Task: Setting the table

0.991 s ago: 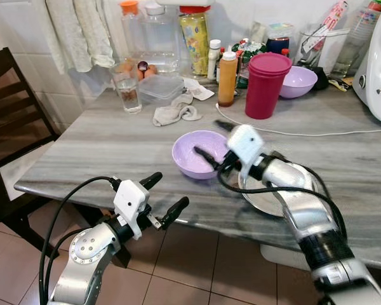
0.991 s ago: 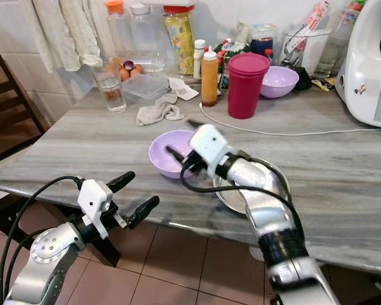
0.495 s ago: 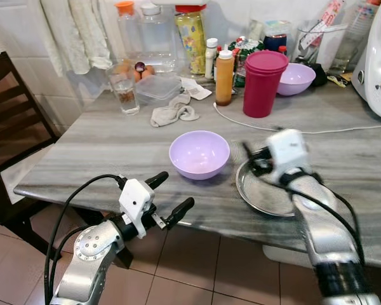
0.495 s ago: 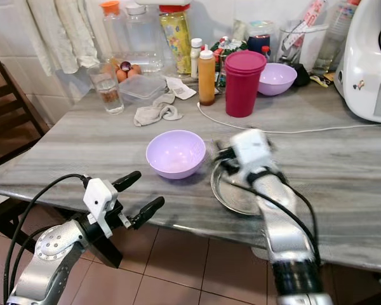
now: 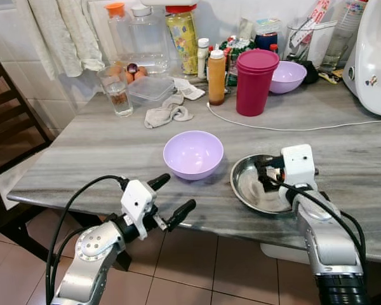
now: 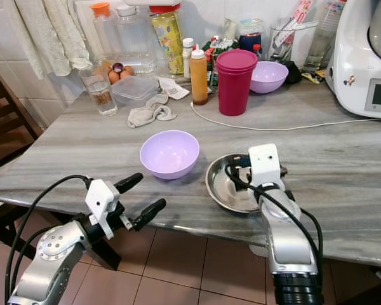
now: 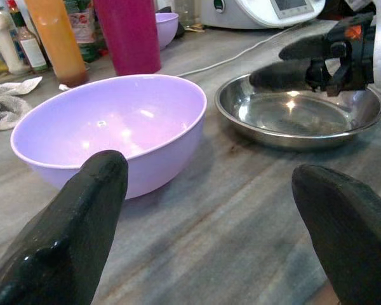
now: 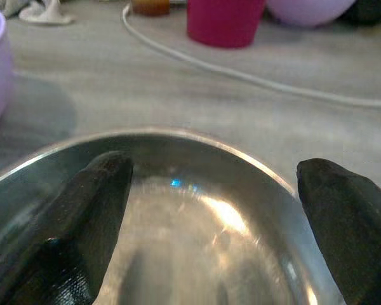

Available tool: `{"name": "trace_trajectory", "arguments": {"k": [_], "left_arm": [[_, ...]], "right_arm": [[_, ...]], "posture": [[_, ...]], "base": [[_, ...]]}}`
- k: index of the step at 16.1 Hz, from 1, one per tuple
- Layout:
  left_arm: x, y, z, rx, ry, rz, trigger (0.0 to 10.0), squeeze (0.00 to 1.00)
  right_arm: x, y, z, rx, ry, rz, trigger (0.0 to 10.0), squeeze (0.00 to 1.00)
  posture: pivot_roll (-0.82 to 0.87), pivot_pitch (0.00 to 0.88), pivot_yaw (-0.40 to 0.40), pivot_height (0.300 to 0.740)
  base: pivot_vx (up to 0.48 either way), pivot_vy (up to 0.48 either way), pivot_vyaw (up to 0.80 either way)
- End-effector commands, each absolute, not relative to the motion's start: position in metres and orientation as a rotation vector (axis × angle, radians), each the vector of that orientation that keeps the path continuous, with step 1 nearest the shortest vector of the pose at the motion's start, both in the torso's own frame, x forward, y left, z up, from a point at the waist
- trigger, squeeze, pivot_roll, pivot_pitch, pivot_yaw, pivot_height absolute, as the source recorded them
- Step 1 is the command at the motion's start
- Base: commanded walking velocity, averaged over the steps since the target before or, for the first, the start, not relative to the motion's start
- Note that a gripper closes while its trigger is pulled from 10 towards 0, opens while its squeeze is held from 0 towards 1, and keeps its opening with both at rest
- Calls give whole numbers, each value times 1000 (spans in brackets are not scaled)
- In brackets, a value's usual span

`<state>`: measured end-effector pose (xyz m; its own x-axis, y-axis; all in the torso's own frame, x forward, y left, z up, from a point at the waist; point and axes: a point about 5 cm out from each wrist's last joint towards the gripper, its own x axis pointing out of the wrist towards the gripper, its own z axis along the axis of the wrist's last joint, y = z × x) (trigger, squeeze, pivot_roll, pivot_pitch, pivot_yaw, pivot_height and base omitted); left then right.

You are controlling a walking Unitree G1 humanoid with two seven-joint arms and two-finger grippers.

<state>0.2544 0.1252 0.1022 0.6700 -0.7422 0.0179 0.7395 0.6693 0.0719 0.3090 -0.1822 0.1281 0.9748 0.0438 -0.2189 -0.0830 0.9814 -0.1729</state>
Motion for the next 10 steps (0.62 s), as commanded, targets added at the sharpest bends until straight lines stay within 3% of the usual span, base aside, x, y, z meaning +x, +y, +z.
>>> {"name": "trace_trajectory", "arguments": {"k": [1,10], "left_arm": [[255,128,102,66,-36,-839,10000,0],[249,124,99,85,-28,-870,10000,0]], "right_arm": [[309,-179,131,-162,223,85,10000,0],[307,-162,117,-73,336,212,10000,0]], "posture": [[-284,44,114,740],[-276,47,106,740]], "base": [[0,0,0],[0,0,0]]}}
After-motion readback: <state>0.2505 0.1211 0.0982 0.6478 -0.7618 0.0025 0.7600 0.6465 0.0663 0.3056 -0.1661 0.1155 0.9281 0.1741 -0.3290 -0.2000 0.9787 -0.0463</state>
